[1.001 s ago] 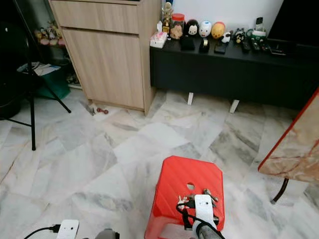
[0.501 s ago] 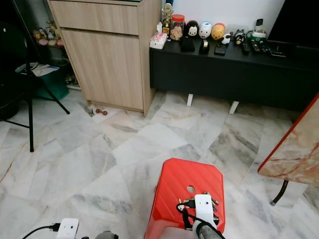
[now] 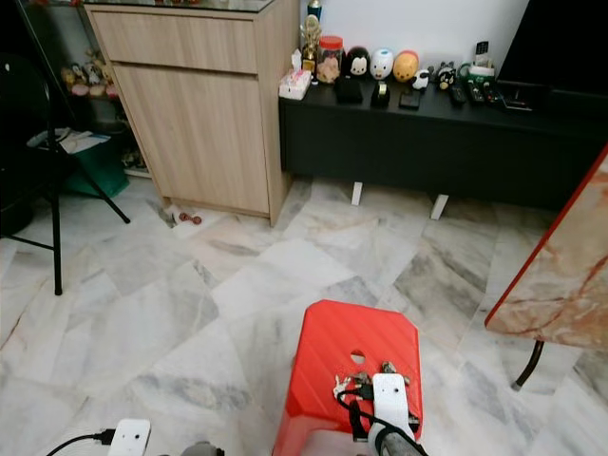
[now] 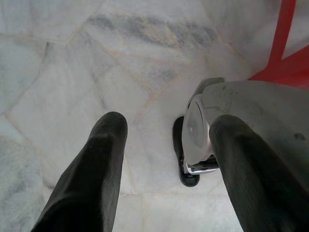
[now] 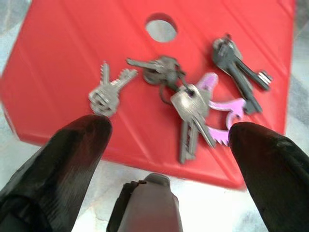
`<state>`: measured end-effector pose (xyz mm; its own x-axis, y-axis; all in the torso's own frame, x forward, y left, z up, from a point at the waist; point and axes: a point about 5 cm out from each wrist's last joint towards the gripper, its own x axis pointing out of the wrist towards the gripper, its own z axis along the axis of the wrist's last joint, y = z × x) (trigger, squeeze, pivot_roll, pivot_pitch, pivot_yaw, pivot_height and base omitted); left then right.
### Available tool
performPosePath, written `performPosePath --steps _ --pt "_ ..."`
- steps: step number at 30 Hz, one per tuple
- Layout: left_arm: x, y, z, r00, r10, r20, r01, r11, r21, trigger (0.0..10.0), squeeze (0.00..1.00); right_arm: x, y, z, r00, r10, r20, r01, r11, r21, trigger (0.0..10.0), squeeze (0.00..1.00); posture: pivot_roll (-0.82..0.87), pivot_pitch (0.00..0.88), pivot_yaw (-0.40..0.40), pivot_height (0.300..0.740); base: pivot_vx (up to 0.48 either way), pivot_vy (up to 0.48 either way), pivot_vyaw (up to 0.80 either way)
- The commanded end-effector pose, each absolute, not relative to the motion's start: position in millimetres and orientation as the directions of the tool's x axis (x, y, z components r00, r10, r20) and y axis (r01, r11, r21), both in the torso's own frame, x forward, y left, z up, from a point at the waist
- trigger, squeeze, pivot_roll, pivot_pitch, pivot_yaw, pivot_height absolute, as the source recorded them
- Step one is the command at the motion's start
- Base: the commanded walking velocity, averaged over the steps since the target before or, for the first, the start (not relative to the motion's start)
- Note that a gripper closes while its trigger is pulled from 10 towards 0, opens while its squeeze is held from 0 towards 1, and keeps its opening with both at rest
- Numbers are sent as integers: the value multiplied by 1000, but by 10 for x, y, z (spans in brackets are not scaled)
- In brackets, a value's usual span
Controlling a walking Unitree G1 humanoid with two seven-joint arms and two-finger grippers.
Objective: Hang keys on a hook
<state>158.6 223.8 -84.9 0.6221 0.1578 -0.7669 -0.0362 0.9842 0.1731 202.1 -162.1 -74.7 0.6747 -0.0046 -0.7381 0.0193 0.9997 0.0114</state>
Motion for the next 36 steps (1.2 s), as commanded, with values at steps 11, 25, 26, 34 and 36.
performPosePath --steps 11,25,26,34,36 --pt "1569 2249 -853 619 164 -768 -37 983 180 10000 0 2008 -1626 -752 676 -16 -737 50 998 24 10000 0 114 58 -48 657 238 0 193" --pt "1527 2273 -869 601 171 -780 -36 982 187 10000 0 1984 -1678 -761 672 -49 -739 77 997 4 10000 0 113 59 -47 657 0 0 0" --pt "1526 2274 -870 601 171 -781 -36 982 187 10000 0 1978 -1686 -765 669 -55 -742 84 996 2 10000 0 114 60 -48 657 0 0 0" --pt "1516 2280 -873 596 174 -784 -35 981 191 10000 0 1979 -1740 -755 678 -71 -732 97 995 -7 10000 0 112 61 -48 657 0 0 0" --pt "1514 2280 -874 595 173 -785 -34 981 191 10000 0 1979 -1765 -751 679 -85 -729 107 994 -16 10000 0 109 61 -48 657 0 0 0"
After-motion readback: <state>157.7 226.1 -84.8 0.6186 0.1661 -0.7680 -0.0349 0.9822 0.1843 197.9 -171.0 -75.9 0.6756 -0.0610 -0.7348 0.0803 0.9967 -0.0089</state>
